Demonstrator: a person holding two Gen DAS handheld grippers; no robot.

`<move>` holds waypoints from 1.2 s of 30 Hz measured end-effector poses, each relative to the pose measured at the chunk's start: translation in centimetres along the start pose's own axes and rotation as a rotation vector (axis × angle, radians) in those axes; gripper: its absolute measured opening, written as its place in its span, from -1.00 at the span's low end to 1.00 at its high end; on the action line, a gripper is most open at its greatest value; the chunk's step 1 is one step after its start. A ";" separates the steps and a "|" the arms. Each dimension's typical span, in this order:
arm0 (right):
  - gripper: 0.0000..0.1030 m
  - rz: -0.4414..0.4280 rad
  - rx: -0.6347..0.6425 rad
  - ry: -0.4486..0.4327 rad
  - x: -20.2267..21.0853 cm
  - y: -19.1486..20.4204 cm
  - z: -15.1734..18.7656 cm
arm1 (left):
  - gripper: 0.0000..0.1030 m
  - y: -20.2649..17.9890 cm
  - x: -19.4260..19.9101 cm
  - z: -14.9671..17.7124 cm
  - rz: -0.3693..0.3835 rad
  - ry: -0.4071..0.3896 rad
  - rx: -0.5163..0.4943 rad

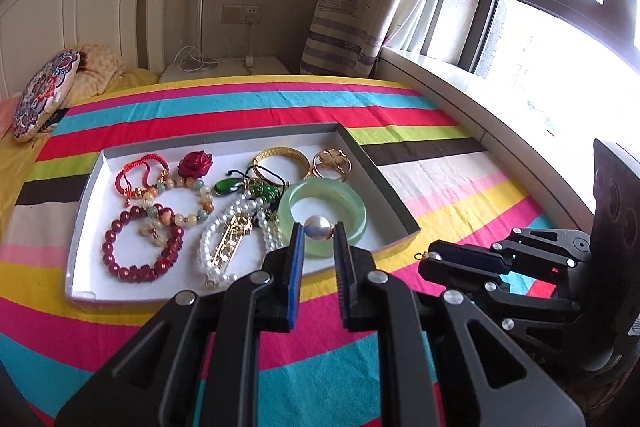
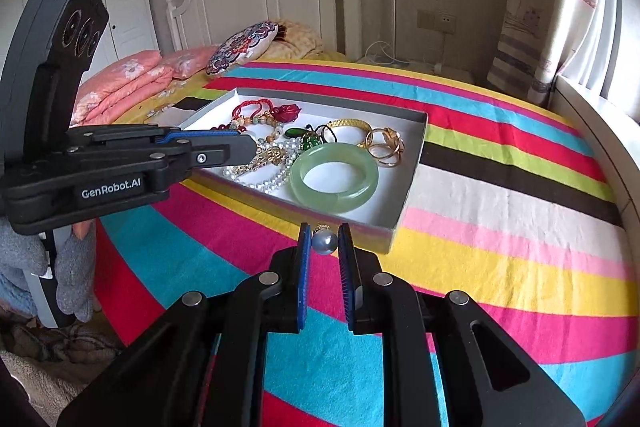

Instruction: Organize jewelry

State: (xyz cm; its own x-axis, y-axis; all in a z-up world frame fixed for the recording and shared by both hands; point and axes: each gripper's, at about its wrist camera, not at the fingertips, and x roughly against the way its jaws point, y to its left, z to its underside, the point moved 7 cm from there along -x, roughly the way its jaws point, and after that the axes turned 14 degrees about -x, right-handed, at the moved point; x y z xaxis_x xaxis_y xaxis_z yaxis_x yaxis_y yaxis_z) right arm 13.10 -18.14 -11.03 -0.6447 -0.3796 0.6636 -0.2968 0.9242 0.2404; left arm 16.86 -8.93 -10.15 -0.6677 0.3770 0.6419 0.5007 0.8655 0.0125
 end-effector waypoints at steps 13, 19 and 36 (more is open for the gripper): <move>-0.69 0.043 0.089 0.034 -5.7 1.4 -3.6 | -0.72 0.9 -5.0 -3.0 0.023 0.064 -0.029; -0.69 0.053 0.081 0.047 -6.8 1.3 -3.8 | -0.72 0.8 -6.5 -3.0 0.008 0.085 -0.042; -0.04 0.050 -0.030 0.011 -5.2 -0.3 -4.7 | 0.51 3.9 -3.9 -3.8 -0.100 0.007 -0.006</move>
State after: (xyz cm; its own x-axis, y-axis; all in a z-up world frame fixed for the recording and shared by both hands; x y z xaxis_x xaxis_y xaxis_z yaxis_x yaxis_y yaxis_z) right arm 19.84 -16.28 -11.24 -0.6502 -0.3322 0.6833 -0.2429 0.9430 0.2273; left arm 23.47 -8.29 -9.72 -0.7108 0.2865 0.6424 0.4349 0.8968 0.0813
